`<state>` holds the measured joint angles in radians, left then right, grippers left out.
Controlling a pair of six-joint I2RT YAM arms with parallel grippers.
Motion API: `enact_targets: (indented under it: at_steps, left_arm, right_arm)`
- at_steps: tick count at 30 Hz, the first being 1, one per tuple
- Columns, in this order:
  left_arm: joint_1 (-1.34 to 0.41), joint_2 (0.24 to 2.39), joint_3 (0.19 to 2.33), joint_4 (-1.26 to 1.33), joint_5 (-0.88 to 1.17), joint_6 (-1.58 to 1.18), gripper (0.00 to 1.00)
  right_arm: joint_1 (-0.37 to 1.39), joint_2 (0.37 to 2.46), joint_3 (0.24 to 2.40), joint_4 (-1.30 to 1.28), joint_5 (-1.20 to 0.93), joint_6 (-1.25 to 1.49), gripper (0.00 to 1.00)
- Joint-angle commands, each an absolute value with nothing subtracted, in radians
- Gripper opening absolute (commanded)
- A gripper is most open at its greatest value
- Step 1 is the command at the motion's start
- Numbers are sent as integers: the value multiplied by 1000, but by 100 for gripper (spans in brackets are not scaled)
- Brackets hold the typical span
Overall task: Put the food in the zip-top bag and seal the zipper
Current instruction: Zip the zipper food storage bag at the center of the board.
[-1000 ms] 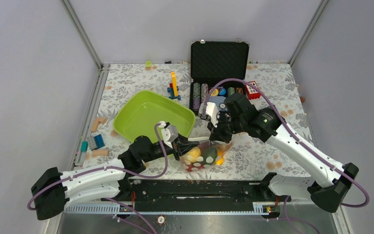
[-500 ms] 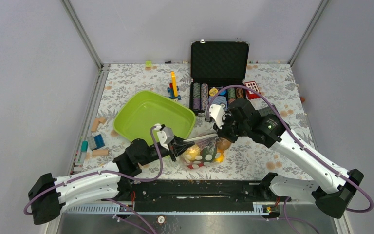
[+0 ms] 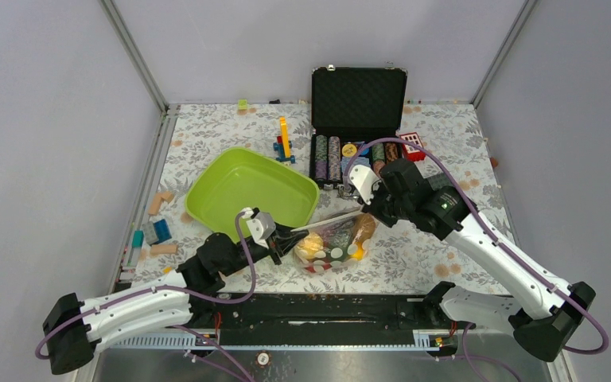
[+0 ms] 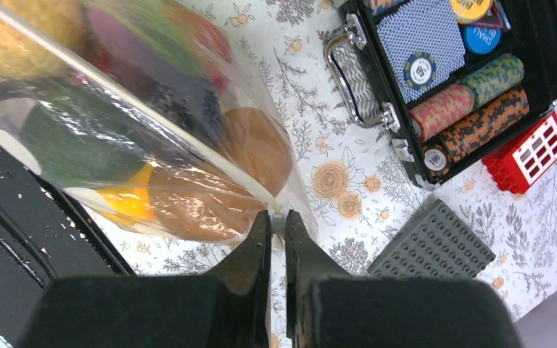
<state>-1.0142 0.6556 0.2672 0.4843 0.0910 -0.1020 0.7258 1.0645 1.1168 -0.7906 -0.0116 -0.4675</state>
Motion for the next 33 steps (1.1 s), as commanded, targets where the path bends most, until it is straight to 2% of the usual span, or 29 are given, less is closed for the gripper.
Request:
enact_targets:
  at_steps: [1,17,25,33]
  left_arm:
    - [-1012,609,264,535,27,-74,0]
    - [-1011,549,266,432,-140,-8,0]
    - [-1010,574,264,469,-111,-10,0]
    - [-1009,577,261,483,-110,-6,0]
  right_arm:
    - [636,1088,1137,-928,298,-498,0]
    - [589,1109,1131,-987,437,-440,0]
    - [588,1114,1193,-1078,402,-508,0]
    - [559,1125,1207,-1130,461,-515,0]
